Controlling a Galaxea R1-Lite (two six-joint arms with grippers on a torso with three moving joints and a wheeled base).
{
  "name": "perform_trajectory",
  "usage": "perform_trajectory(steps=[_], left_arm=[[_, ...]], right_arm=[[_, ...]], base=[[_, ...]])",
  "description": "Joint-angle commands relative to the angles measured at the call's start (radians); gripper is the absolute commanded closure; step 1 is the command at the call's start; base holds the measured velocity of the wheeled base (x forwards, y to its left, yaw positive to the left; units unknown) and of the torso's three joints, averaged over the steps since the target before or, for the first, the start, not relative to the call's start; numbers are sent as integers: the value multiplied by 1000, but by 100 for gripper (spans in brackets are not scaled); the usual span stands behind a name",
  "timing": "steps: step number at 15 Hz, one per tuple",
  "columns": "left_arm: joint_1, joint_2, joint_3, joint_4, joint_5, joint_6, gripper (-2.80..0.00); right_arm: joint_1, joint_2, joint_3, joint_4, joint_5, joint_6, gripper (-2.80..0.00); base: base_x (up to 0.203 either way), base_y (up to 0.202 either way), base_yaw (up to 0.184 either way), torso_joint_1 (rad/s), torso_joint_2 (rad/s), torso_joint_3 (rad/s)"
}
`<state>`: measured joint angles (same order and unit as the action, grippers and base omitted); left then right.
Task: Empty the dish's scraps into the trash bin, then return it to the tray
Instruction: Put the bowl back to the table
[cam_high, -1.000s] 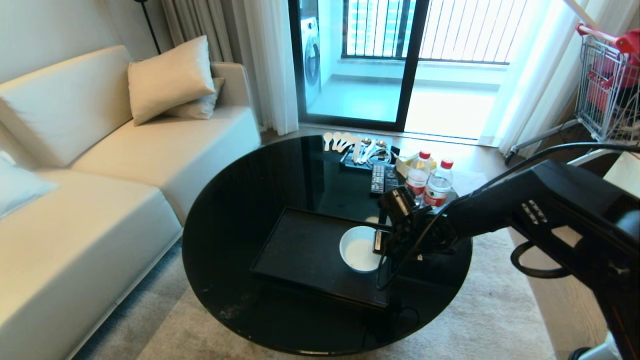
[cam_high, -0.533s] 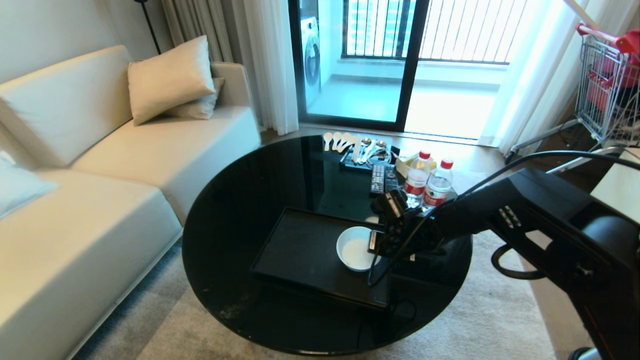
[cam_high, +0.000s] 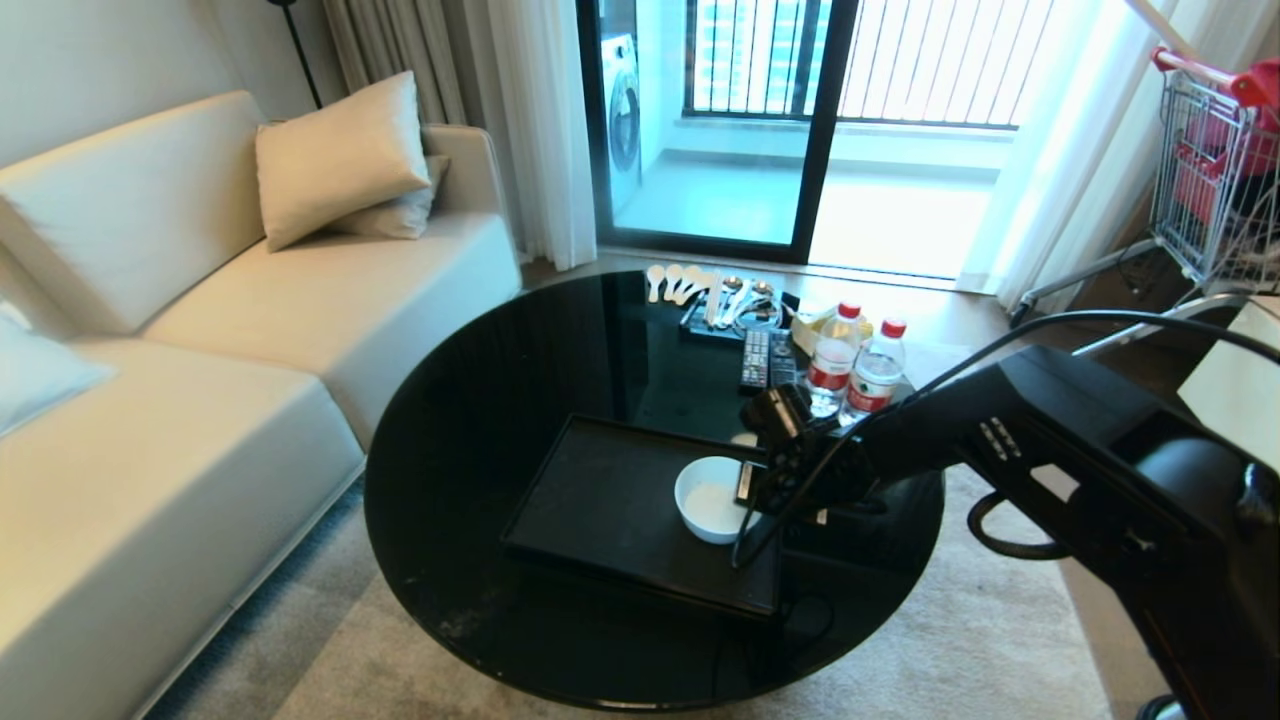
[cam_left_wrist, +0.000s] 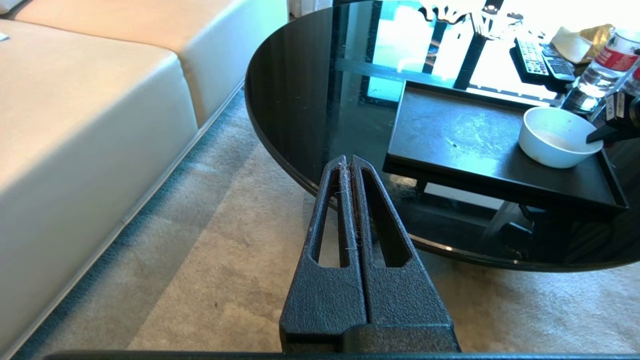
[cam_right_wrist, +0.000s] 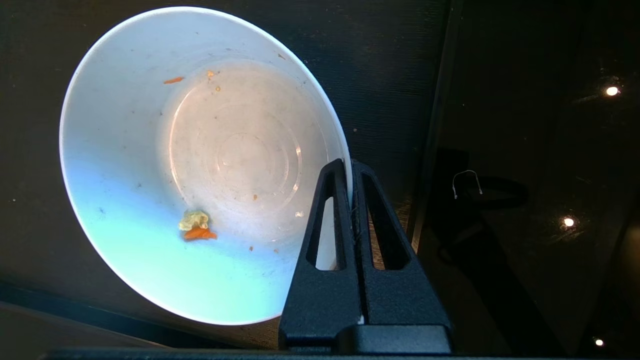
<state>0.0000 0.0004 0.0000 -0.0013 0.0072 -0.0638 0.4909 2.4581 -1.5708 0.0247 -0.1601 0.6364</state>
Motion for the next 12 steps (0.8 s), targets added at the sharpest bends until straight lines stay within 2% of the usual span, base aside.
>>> perform_trajectory(steps=[1,5,6,12], left_arm=[[0,0,0,0,0,-1,0],[0,0,0,0,0,-1,0],[0,0,0,0,0,-1,0],[0,0,0,0,0,-1,0]], right_arm=[[-2,5,-8,1,-1,5,0],[-2,-1,-5,6,-1,8,0],[-3,-4,-5,8,-1,14,-280],[-2,-39,5,3,-12,17,-280]], base=[[0,0,0,0,0,0],[0,0,0,0,0,0],[0,0,0,0,0,0],[0,0,0,0,0,0]])
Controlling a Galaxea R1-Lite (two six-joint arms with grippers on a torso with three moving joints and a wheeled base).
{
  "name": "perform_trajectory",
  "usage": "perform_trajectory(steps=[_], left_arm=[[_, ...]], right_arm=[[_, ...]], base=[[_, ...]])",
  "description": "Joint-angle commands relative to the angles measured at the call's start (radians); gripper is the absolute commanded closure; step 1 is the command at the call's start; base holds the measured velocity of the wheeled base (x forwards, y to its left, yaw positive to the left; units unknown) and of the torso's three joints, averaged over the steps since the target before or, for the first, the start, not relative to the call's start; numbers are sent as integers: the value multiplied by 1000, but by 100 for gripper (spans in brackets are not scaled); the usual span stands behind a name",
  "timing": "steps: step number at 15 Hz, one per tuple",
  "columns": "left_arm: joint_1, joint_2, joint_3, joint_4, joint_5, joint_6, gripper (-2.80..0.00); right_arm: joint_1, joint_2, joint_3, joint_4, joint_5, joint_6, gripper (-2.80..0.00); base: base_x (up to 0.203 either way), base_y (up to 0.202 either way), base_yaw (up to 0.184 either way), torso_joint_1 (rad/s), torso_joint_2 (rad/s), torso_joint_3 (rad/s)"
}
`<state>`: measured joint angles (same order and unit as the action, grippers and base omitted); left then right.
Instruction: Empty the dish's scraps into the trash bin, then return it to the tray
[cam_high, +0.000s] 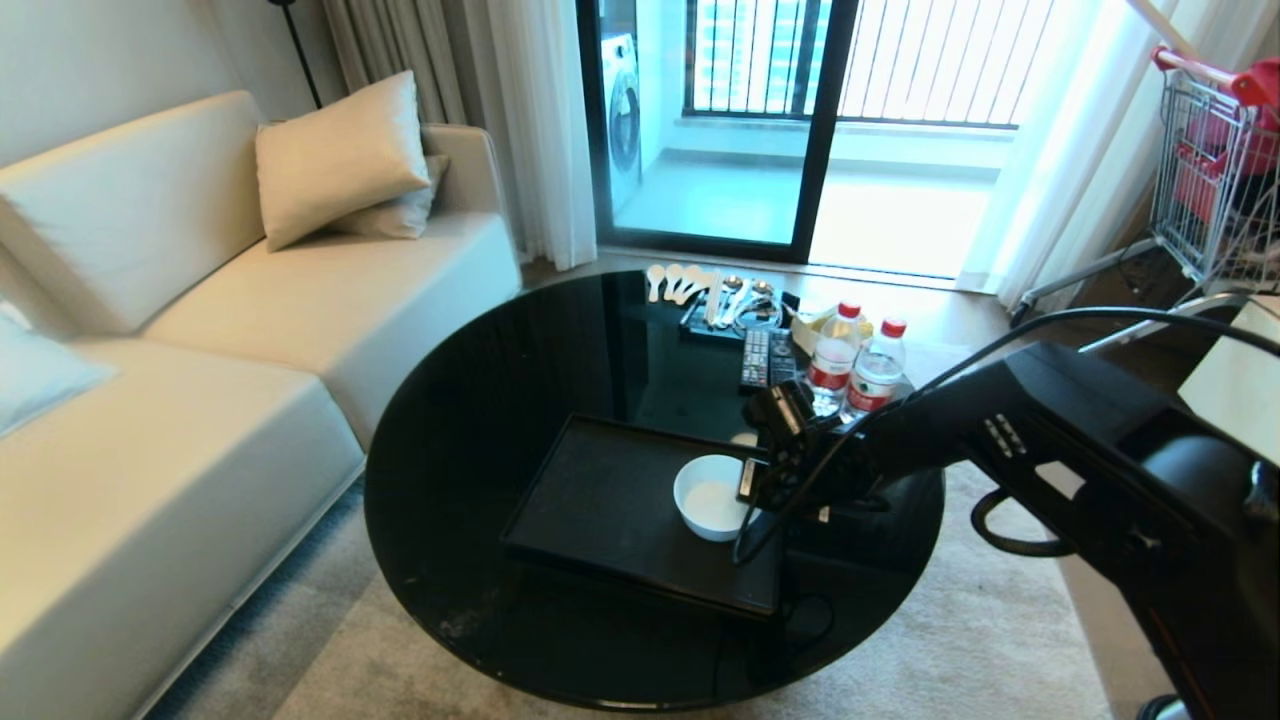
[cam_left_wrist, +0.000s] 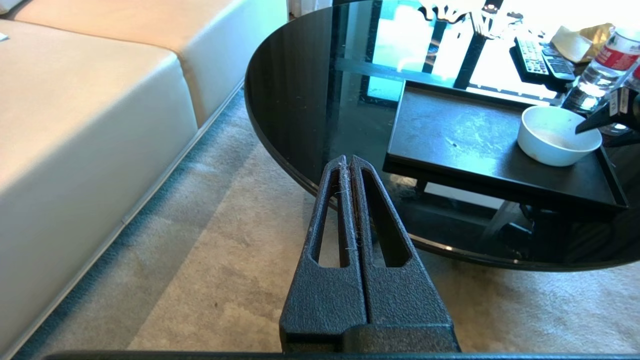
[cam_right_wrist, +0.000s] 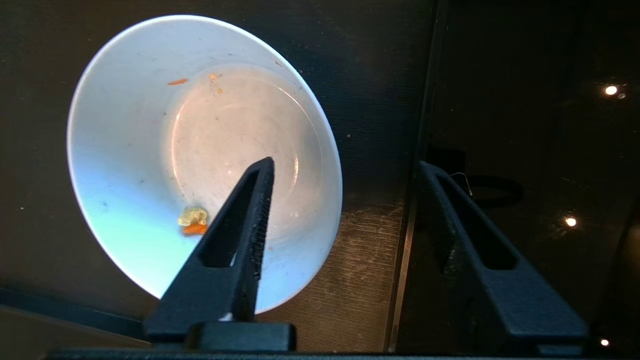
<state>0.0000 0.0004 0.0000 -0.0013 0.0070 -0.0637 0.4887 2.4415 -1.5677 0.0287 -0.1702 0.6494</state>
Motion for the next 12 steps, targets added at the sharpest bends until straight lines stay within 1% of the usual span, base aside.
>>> perform_trajectory(steps=[1,4,7,10,12], left_arm=[[0,0,0,0,1,-1,0],[0,0,0,0,1,-1,0],[0,0,0,0,1,-1,0],[0,0,0,0,1,-1,0],[0,0,0,0,1,-1,0]], right_arm=[[1,-39,5,0,-3,4,-280],[2,-129,60,-9,-5,2,-280],[5,-269,166,-34,-7,-14,-280],[2,-444,356,-141,-11,-121,-280],[-6,-566,501,-211,-42,-204,-280]], base=[[0,0,0,0,0,0],[0,0,0,0,0,0],[0,0,0,0,0,0],[0,0,0,0,0,0],[0,0,0,0,0,0]])
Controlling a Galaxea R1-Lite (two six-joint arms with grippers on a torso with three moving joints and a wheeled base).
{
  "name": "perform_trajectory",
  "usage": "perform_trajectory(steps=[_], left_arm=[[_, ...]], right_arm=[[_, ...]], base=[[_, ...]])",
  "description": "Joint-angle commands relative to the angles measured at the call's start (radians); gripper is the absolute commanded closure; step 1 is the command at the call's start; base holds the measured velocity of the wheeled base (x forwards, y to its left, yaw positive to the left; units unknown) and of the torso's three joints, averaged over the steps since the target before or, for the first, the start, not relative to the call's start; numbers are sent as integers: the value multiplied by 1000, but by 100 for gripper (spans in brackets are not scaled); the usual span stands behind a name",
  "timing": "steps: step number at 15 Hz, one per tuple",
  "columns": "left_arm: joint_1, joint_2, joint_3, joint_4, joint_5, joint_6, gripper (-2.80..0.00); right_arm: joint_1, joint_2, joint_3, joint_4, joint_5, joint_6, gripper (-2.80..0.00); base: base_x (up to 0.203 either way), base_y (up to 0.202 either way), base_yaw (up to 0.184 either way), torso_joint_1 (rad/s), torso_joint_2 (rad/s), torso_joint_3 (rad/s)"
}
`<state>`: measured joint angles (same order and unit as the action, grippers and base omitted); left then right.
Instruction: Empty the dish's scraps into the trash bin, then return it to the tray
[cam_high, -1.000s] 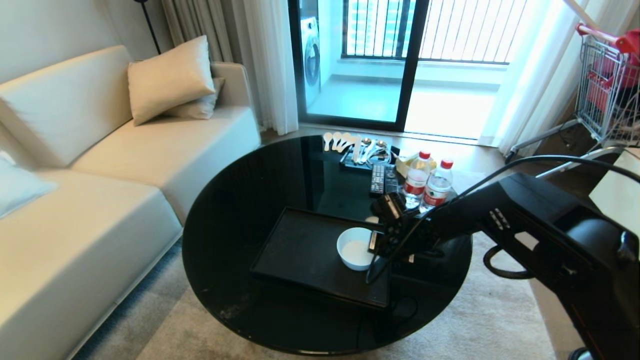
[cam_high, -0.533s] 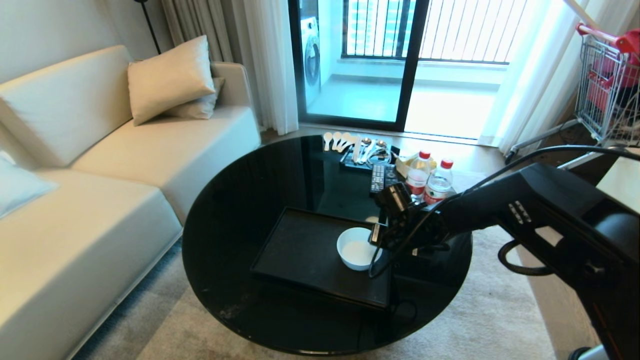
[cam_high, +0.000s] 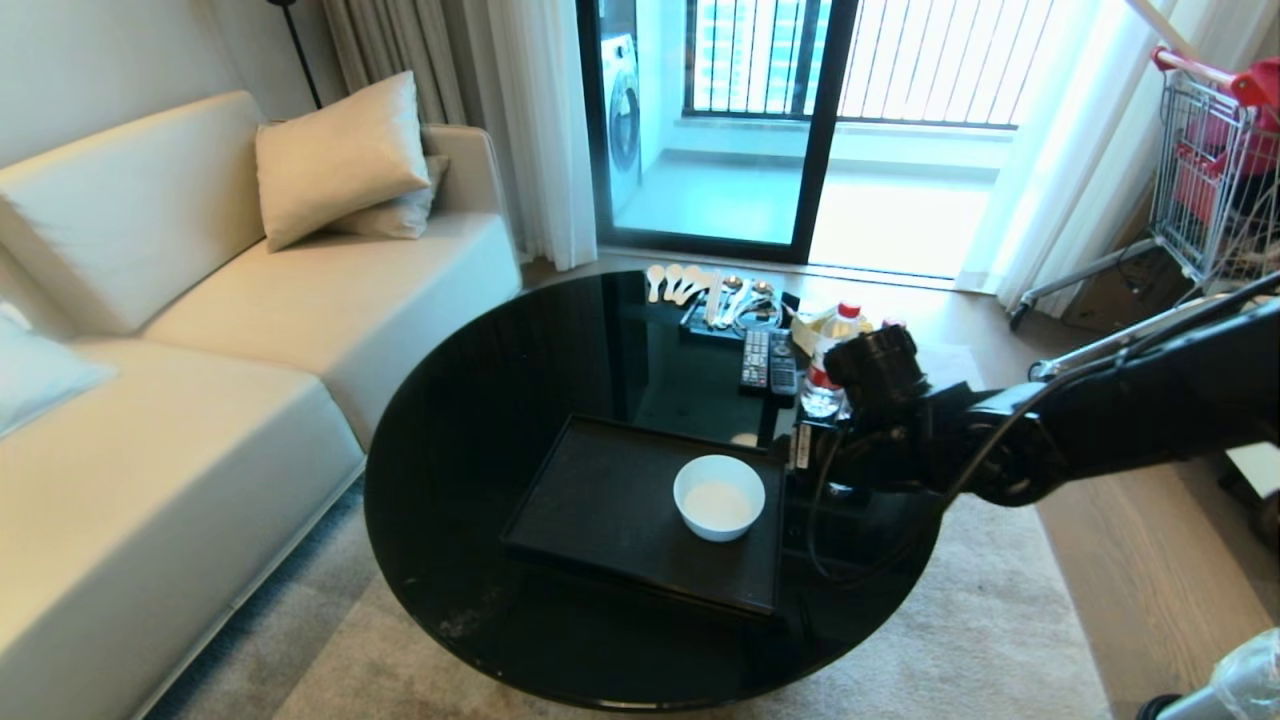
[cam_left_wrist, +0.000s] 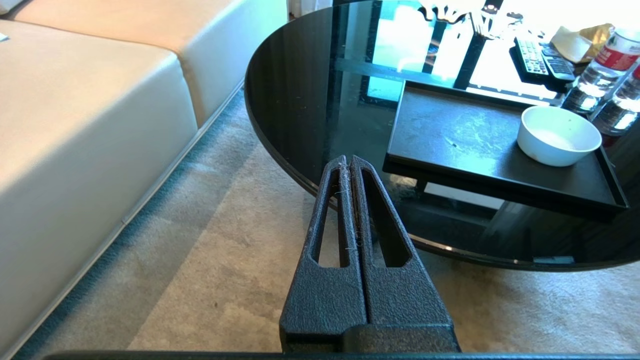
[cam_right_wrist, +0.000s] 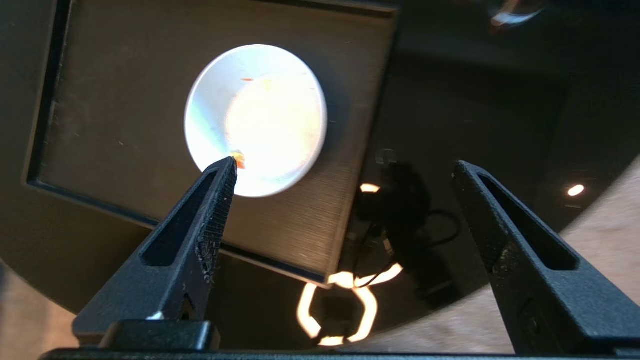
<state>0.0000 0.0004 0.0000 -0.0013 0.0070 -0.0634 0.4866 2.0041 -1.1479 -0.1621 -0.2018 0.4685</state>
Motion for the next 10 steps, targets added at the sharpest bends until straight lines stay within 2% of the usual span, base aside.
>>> perform_trajectory(steps=[1,3,4,5,7,10], left_arm=[[0,0,0,0,1,-1,0],[0,0,0,0,1,-1,0],[0,0,0,0,1,-1,0],[0,0,0,0,1,-1,0],[0,0,0,0,1,-1,0],[0,0,0,0,1,-1,0]], right_arm=[[-8,-179,142,-40,-38,-55,-280],[-27,-294,268,-59,-84,-103,-280],[-41,-351,330,-69,-94,-119,-229],[-60,-403,390,-86,-99,-135,0],[-106,-497,503,-136,-104,-202,0],[-127,-611,565,-192,-105,-262,0]], base=[[0,0,0,0,0,0],[0,0,0,0,0,0],[0,0,0,0,0,0],[0,0,0,0,0,0],[0,0,0,0,0,0],[0,0,0,0,0,0]])
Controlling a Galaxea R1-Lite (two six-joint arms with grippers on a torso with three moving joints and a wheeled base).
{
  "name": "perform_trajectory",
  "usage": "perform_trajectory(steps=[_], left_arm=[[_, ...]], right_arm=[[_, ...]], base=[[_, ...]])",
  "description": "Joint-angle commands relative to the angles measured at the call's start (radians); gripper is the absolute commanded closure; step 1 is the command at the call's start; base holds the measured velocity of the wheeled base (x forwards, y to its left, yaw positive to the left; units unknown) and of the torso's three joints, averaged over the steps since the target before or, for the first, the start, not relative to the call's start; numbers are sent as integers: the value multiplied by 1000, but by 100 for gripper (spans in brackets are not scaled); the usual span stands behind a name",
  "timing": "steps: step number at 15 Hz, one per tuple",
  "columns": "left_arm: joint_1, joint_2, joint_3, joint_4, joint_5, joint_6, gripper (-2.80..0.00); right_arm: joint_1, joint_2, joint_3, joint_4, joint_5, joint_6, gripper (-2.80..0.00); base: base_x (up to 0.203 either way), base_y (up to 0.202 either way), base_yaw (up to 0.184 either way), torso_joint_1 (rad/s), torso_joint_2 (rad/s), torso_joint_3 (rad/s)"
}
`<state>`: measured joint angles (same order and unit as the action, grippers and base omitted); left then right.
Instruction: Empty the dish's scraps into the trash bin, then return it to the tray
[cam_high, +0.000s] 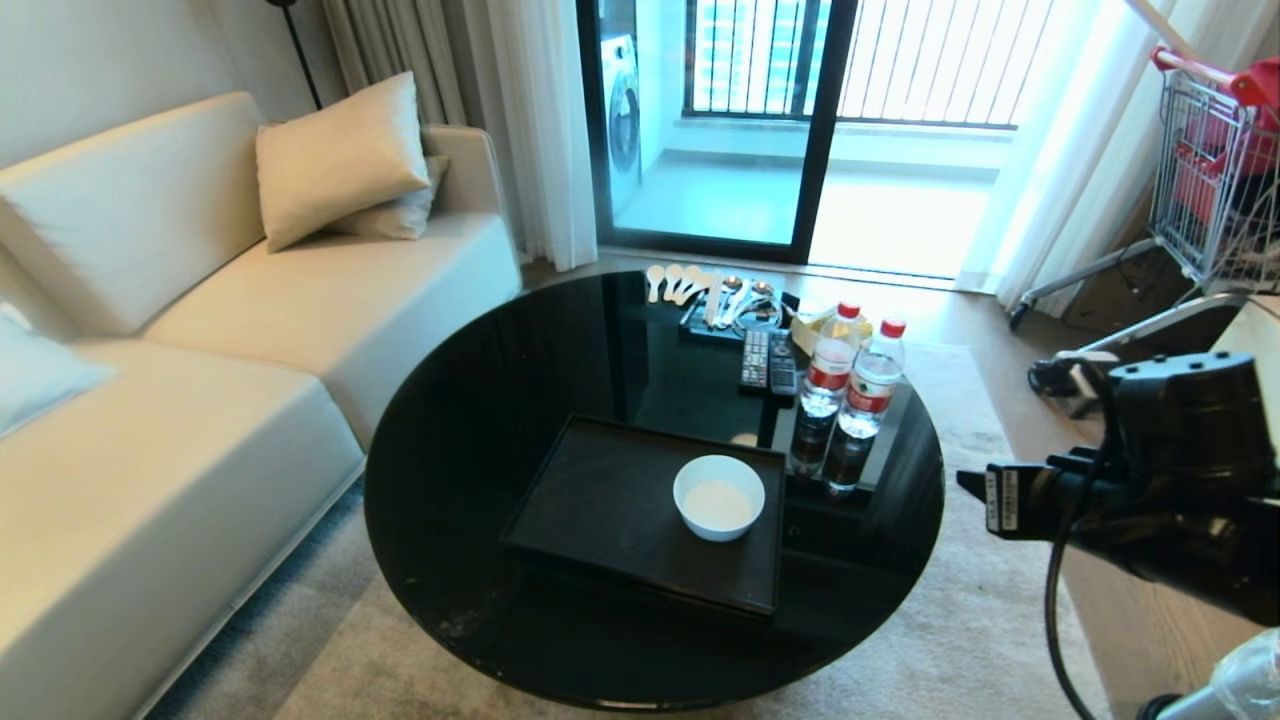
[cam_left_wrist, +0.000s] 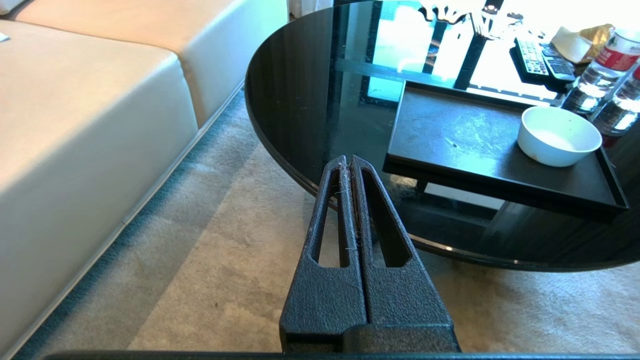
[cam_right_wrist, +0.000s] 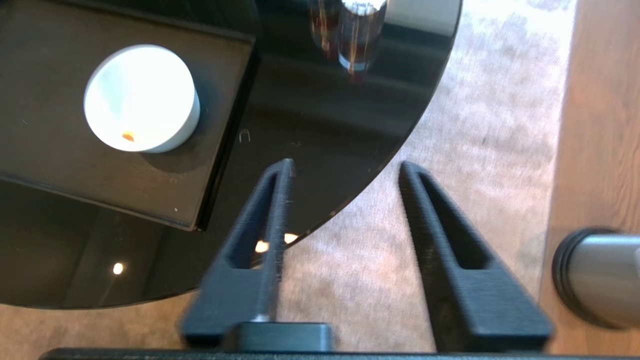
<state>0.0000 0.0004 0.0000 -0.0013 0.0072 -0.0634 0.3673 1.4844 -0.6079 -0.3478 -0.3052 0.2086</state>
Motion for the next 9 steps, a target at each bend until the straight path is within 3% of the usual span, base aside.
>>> perform_trajectory(steps=[1,5,9], left_arm=[[0,0,0,0,0,-1,0],[0,0,0,0,0,-1,0],[0,0,0,0,0,-1,0]], right_arm=[[-12,-137,46,-10,-2,-6,0],[-114,-383,194,-20,-2,-54,0],[-337,-717,333,-19,3,-75,0]], base=[[0,0,0,0,0,0],[0,0,0,0,0,0],[0,0,0,0,0,0]])
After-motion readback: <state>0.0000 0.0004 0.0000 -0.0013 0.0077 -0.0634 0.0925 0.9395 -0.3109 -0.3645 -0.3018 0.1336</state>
